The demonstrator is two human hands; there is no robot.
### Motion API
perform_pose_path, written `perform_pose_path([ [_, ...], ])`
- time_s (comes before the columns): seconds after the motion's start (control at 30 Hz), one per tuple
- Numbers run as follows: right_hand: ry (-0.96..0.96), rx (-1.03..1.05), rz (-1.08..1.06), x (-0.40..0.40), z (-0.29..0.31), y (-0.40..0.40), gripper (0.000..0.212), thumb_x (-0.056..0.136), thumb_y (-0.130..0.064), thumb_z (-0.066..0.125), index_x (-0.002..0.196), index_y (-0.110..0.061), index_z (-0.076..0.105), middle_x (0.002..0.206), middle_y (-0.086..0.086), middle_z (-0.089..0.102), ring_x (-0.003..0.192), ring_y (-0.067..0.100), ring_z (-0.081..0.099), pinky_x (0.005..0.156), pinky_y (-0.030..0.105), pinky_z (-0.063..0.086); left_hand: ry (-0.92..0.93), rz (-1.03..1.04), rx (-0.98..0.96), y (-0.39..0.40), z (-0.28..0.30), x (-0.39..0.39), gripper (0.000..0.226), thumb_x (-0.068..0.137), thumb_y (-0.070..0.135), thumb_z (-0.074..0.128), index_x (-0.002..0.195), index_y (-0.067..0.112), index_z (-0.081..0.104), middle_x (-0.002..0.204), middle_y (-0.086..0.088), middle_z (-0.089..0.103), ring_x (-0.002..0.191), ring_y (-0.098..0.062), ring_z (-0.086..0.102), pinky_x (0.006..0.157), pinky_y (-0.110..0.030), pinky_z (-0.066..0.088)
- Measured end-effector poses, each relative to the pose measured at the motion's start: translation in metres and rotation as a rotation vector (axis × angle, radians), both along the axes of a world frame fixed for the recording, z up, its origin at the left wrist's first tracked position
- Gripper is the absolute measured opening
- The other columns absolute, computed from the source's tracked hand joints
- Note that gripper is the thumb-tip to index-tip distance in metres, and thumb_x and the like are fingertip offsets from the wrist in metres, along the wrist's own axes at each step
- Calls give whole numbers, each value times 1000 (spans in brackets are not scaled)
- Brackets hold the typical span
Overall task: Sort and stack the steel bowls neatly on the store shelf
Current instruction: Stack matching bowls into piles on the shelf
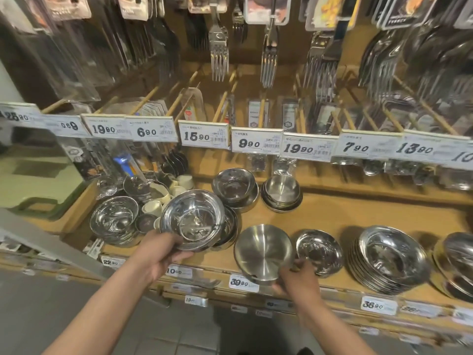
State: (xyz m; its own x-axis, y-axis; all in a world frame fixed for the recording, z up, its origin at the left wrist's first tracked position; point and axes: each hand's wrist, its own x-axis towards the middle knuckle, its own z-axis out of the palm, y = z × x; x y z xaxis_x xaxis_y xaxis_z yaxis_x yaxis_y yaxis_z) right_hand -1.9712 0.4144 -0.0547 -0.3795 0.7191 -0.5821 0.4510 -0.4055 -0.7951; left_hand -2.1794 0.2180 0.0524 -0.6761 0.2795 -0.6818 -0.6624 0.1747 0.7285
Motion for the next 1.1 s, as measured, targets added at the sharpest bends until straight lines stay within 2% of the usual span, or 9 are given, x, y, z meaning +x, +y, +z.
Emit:
perform_pose_path([
  [0.17, 5, -12, -37, -5, -12, -6, 31, 92, -11, 70, 115, -14, 49, 101, 10, 71, 75, 21, 76, 47, 15, 53, 8, -11, -16, -1, 3, 2, 29, 94, -17, 46, 122, -10, 49, 92, -24, 68, 75, -35, 74, 54, -36, 64],
  [0.3, 79, -64, -43, -13, -23, -7, 32, 94, -9, 68, 121, -10, 52, 111, 14, 70, 93, 27, 75, 61, 24, 62, 20, -42, -13, -1, 3, 3, 18, 94, -17, 47, 108, -7, 51, 53, -7, 69, 52, -24, 72, 54, -38, 63],
  [0.43, 43, 14, 27, -21, -28, -6, 31, 95, -14, 67, 123, -8, 56, 109, 12, 72, 93, 29, 74, 85, 46, 62, 13, -59, 1, -2, 3, 3, 18, 93, -17, 47, 106, -5, 51, 63, -13, 74, 64, -30, 76, 57, -40, 64],
  [0.5, 10, 46, 98, -23, -24, -5, 26, 96, -19, 66, 119, -10, 60, 104, 9, 75, 90, 26, 74, 90, 49, 60, 2, -60, 11, -2, 3, 5, 20, 93, -18, 47, 107, -4, 51, 70, -16, 76, 70, -33, 77, 53, -37, 63],
  [0.6, -53, 68, 273, -24, -6, -4, 28, 96, -37, 64, 115, -16, 63, 99, 1, 73, 92, 23, 70, 76, 36, 55, 5, -72, 23, 3, 6, 10, 18, 92, -19, 47, 102, -4, 51, 62, -13, 74, 63, -30, 76, 51, -36, 63],
  [0.73, -98, 146, 331, -20, 24, -1, 29, 95, -39, 64, 104, -11, 65, 78, -6, 66, 74, 13, 63, 60, 27, 45, 3, -120, 26, 16, 9, 16, 16, 92, -19, 46, 96, -5, 53, 67, -16, 75, 64, -31, 76, 52, -34, 63],
  [0.83, 64, 126, 354, -18, 57, 5, 32, 94, -47, 65, 118, -26, 66, 95, -9, 74, 82, 8, 72, 65, 24, 54, -28, -178, 47, 30, 10, 23, 17, 94, -18, 45, 102, -5, 52, 75, -21, 76, 71, -35, 77, 50, -33, 62],
  [0.93, 331, -161, 323, -19, 83, 12, 28, 101, -30, 60, 129, -30, 64, 106, 2, 79, 95, 14, 76, 77, 39, 64, -55, -247, 72, 47, 9, 33, 20, 94, -16, 46, 104, 0, 50, 73, -21, 75, 71, -35, 77, 52, -35, 63],
  [1.1, 534, -304, 311, -2, 93, 22, 33, 99, -36, 62, 131, -29, 65, 129, 3, 71, 115, 30, 70, 95, 54, 57, -95, -391, 119, 73, 9, 48, 26, 90, -15, 51, 114, -6, 57, 87, -25, 76, 84, -37, 77, 53, -28, 62],
])
